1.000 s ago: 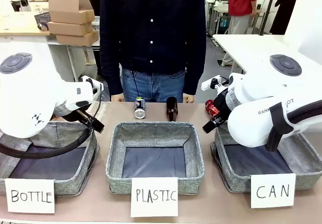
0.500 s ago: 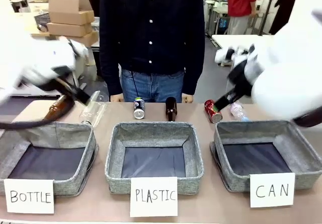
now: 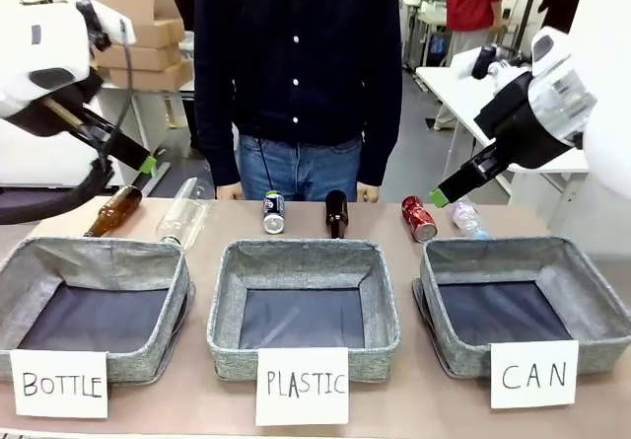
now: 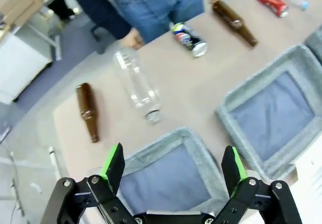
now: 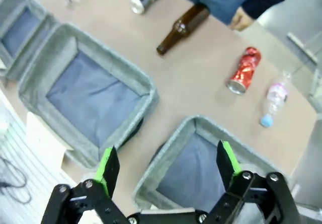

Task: Sort the can waste into the basket.
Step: Pick up the can waste from the table and place it in the right Fabric basket.

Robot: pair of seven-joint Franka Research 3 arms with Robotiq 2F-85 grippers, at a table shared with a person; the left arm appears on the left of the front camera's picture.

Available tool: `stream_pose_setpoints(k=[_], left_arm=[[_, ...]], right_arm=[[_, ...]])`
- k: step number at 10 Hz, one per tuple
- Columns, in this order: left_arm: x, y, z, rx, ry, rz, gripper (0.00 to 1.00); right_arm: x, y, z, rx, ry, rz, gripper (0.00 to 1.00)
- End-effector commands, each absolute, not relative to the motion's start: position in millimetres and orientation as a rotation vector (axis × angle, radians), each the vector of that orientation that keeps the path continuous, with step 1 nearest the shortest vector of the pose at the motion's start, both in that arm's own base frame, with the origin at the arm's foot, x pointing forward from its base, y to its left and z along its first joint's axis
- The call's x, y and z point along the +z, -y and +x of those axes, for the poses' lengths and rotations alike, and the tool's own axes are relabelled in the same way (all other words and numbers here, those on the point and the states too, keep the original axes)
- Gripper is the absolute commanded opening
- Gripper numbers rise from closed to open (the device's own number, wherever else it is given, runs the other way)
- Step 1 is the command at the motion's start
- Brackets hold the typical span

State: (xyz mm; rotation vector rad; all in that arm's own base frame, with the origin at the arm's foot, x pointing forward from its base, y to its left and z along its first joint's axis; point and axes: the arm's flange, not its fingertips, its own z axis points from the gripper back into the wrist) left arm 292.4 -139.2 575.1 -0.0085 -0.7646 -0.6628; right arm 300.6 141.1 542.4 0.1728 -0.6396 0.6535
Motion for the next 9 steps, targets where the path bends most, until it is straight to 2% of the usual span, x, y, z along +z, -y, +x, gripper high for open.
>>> stream_pose_setpoints(k=[1,2,3,4,5,7,8,9], left_arm=[[577.3,113.5,310.1,-0.767,0.652,-0.47,1.0],[574.6,85.9,320.3,-0.762,0.594,-0.851,1.0],[559.6,56.8,335.3,-0.574,0.552,-1.118,1.0],[542.1,40.1,345.6,-0.359,0.549,-1.281,1.0],[526.4,21.3,348.4,-0.199,0.565,-1.39,1.0],[511.2,-13.2,347.7,-0.016,0.627,-1.437,1.0],[509.7,-19.0,350.6,0.048,0.643,-1.385,1.0],[512.4,-10.1,347.9,-0.415,0.674,-1.183,1.0]], right_arm=[[559.2,-104.5,297.3,0.446,0.649,0.545,1.0],[565.7,-69.3,295.9,0.336,0.605,0.807,1.0],[562.4,-28.5,297.7,0.195,0.559,1.062,1.0],[550.9,2.8,301.5,0.076,0.532,1.233,1.0],[537.5,23.1,302.3,-0.017,0.531,1.283,1.0],[519.5,46.0,300.2,-0.114,0.573,1.297,1.0],[545.0,35.6,301.7,0.17,0.564,1.105,1.0],[545.0,35.6,301.7,0.17,0.564,1.105,1.0]])
